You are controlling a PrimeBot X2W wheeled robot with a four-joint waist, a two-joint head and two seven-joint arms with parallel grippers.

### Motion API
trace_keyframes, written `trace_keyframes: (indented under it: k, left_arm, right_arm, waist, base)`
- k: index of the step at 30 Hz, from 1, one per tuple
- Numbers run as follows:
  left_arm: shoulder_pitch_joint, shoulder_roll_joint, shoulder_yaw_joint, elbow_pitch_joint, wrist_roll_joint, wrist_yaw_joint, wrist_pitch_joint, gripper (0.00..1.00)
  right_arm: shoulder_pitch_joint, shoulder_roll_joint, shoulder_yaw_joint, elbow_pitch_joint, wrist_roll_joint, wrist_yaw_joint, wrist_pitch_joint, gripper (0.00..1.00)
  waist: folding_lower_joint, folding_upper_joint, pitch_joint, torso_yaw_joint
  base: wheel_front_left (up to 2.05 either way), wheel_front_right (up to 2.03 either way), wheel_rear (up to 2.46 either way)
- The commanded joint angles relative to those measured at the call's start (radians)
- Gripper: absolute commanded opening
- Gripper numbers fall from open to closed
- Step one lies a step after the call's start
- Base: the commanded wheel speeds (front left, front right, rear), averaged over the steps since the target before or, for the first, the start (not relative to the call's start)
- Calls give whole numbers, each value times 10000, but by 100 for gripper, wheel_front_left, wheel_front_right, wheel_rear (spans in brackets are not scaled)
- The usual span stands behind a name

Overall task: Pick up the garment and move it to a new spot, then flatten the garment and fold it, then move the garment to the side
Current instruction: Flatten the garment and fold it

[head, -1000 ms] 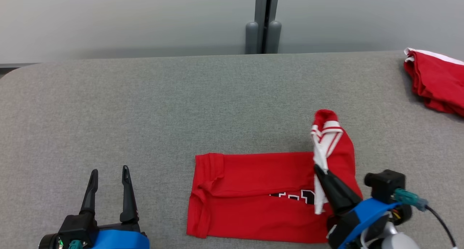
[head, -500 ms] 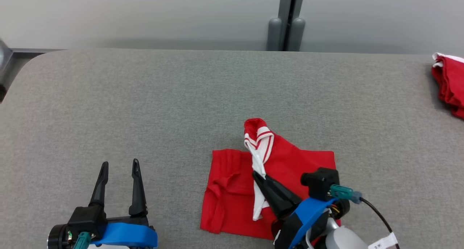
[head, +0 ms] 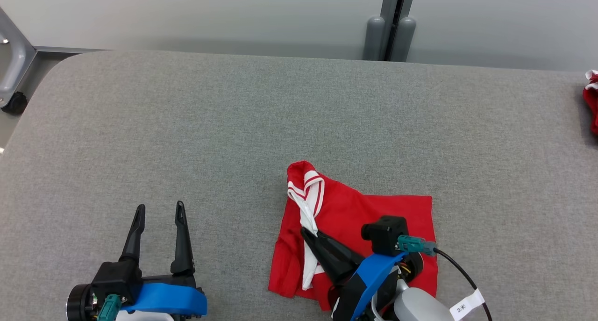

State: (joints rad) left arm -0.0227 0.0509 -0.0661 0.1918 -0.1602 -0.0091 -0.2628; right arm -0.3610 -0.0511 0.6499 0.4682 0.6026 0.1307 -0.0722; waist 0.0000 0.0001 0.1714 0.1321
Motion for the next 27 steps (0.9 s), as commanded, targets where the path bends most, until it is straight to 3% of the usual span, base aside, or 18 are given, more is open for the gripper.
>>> trace_keyframes:
  k: [1, 2, 8, 11, 18, 24, 27]
  left_arm:
    - [-104, -9, 4, 7, -52, 30, -25, 100]
    - [-104, -7, 0, 15, -54, 33, -25, 100]
    - [-156, -7, 15, 88, -9, -6, -25, 100]
    - [-109, -9, 48, 127, 38, -42, -25, 100]
    - [85, -9, 153, 135, 247, -102, -25, 100]
    - [188, -9, 345, 142, 429, -129, -25, 100]
    - [258, -7, 376, 116, 702, -90, -25, 100]
  right_arm:
    - [-184, 6, 157, 47, 141, 2, -97, 73]
    - [-225, 5, 259, 129, 228, 2, -139, 100]
    - [-583, -8, 251, 436, 185, 2, -840, 100]
    - [-708, -13, -236, 643, -159, 2, -1237, 100]
    - [-404, -526, -1783, 555, -966, 2, -1738, 100]
    - [343, -1090, -3502, -281, -1816, 2, -1914, 100]
    - [1089, -954, -4696, -1064, -2378, 2, -1934, 100]
  waist:
    - [0, -1, 5, -12]
    - [0, -1, 4, -36]
    - [0, -1, -119, -326]
    - [0, -1, -271, -499]
    - [0, -1, -591, -925]
    - [0, -1, -833, -1386]
    - [0, -1, -967, -1642]
  base:
    - [0, 0, 0]
    - [0, 0, 0]
    - [0, 0, 0]
    - [0, 0, 0]
    - [0, 0, 0]
    - [0, 0, 0]
    - [0, 0, 0]
